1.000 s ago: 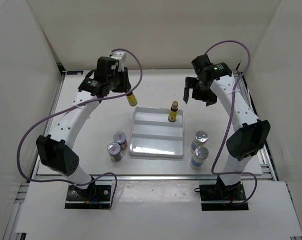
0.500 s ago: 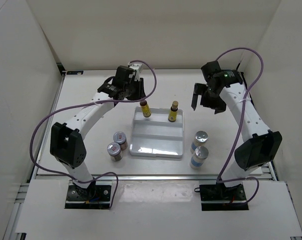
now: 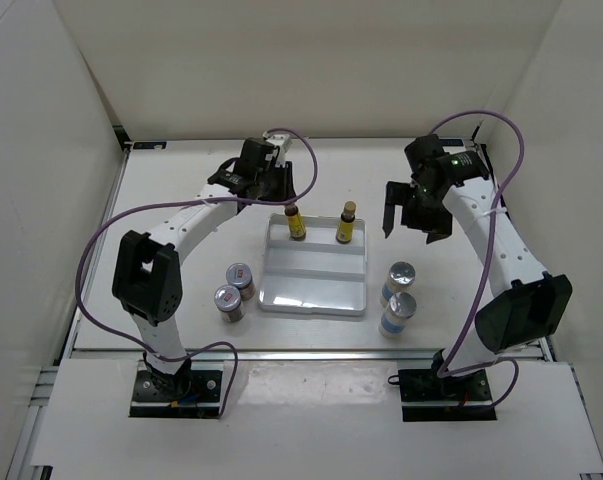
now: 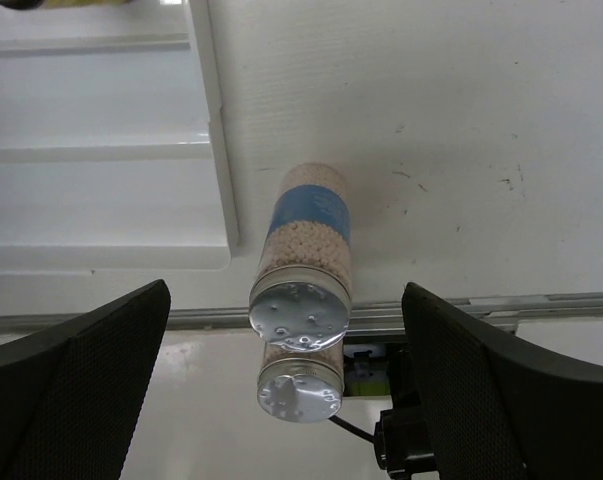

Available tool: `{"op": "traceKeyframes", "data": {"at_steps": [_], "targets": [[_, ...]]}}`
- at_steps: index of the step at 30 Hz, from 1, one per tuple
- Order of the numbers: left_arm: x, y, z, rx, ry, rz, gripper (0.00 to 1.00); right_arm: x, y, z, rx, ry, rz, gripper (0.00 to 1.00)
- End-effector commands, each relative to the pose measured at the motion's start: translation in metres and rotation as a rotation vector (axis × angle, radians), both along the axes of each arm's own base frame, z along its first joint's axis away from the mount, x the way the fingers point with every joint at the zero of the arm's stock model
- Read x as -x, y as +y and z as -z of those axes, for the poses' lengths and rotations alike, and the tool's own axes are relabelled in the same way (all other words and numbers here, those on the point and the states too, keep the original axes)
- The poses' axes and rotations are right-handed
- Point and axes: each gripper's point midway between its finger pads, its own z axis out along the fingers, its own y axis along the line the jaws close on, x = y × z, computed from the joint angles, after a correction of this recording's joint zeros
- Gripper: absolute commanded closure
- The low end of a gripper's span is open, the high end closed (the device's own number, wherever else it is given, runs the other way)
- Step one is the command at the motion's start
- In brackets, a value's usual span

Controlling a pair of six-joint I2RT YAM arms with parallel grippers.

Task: Organize the condiment bottles

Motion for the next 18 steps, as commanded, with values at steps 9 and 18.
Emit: {"op": "traceKeyframes", "data": {"at_steps": [9, 18], "targets": [[0.006, 0.004, -0.018, -0.033, -0.039, 0.027, 0.38, 0.039, 0.006, -0.001, -0.089, 0.047, -0.081, 0.0], [0.019, -0.014, -0.021, -0.008, -0.026, 0.078, 0.14, 0.058, 0.003, 0.002, -0.096, 0.081, -0.095, 0.0]]}}
